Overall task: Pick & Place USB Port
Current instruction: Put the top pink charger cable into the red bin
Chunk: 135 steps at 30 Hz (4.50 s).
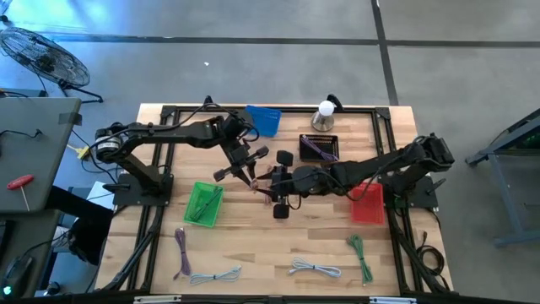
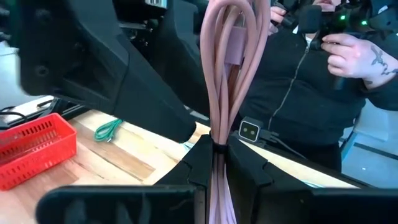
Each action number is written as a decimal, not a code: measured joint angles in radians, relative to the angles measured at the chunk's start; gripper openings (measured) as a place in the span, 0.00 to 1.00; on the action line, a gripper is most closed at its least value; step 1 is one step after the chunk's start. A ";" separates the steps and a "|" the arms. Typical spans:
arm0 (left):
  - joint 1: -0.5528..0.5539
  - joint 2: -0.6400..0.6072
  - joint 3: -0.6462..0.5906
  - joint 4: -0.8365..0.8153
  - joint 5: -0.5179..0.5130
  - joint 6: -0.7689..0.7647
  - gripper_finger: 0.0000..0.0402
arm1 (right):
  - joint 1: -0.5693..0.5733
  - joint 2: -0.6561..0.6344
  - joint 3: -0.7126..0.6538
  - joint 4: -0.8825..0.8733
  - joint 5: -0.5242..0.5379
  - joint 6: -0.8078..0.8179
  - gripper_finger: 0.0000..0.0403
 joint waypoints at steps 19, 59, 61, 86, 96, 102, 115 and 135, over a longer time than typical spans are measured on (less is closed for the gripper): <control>0.000 0.000 0.001 0.019 -0.034 0.000 0.07 | -0.024 0.000 0.000 0.043 -0.119 -0.088 0.07; 0.000 0.000 0.002 0.042 -0.168 -0.053 0.07 | 0.068 -0.002 0.000 -0.029 0.112 -0.136 0.05; 0.000 0.000 0.001 0.040 -0.175 -0.060 0.07 | 0.068 -0.002 0.000 -0.035 0.111 -0.135 0.05; -0.062 0.000 0.000 0.057 -0.451 -0.319 0.54 | 0.238 -0.103 0.000 -0.328 0.363 0.058 0.05; -0.064 0.000 0.000 0.058 -0.474 -0.423 0.54 | 0.482 -0.240 0.001 -0.824 0.573 0.690 0.05; -0.073 0.000 0.000 0.058 -0.583 -0.476 0.54 | 0.571 -0.272 0.001 -1.097 0.628 1.105 0.05; -0.197 -0.047 0.000 0.062 -0.825 -0.522 0.54 | 0.598 -0.276 -0.007 -1.569 0.260 1.768 0.05; -0.503 -0.284 0.002 -0.006 -1.225 -0.515 0.54 | 0.585 -0.406 -0.432 -1.460 0.091 2.066 0.05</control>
